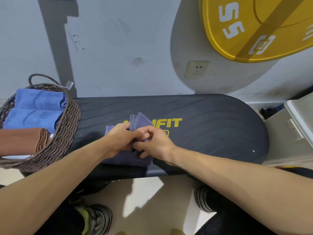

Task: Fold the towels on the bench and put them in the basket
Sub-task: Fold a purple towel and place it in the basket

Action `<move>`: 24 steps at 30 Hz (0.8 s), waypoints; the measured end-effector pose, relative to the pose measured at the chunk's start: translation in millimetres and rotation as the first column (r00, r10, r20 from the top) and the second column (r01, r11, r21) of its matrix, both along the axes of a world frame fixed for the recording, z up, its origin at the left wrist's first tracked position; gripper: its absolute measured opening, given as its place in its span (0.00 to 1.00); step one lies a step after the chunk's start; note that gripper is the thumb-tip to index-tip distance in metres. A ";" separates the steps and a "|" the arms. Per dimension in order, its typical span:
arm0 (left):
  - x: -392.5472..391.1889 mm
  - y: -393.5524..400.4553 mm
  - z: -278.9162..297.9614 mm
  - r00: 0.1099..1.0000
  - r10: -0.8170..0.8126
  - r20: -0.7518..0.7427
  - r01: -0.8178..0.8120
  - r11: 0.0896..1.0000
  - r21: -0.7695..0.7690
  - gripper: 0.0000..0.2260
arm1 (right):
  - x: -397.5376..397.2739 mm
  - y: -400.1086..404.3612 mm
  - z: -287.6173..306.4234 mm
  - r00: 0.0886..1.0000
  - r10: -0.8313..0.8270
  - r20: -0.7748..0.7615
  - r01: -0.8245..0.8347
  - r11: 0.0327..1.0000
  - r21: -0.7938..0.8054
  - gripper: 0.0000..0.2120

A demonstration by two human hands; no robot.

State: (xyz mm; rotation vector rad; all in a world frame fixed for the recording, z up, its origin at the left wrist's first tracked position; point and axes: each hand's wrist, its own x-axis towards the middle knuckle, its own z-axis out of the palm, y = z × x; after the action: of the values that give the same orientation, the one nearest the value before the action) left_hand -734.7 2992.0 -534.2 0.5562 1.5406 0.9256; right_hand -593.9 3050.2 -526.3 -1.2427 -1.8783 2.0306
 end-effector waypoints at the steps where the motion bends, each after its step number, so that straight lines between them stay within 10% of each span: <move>1: -3.8 -3.0 -4.0 0.998 0.051 -0.027 -0.051 0.999 -0.004 0.03 | -2.7 -0.1 -0.8 1.000 -0.012 -0.018 0.011 0.999 -0.033 0.15; 4: -16.5 -10.9 -16.2 0.993 0.084 -0.089 -0.086 0.996 -0.028 0.07 | -3.9 4.3 -8.8 0.992 -0.011 0.129 -0.015 0.980 0.200 0.12; 7: -30.2 -19.0 -28.6 0.972 0.067 -0.226 -0.090 0.992 -0.090 0.09 | 6.6 11.3 -21.4 0.902 0.204 0.380 -0.397 0.737 0.547 0.15; 20: -63.7 -27.4 -62.7 0.733 -0.236 -0.638 -0.044 0.920 -0.391 0.17 | -22.0 7.2 -48.4 0.602 0.481 0.637 -0.766 0.124 0.630 0.18; 24: -64.8 -32.1 -60.2 0.565 -0.314 -0.763 -0.054 0.908 -0.414 0.15 | -29.1 5.0 -52.2 0.570 0.473 0.672 -0.784 0.066 0.618 0.17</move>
State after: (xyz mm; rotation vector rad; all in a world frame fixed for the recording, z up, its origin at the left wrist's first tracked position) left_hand -799.5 2960.0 -594.4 0.8594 2.4197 0.1490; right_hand -623.0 3055.2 -578.6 -0.3147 -3.3688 0.4041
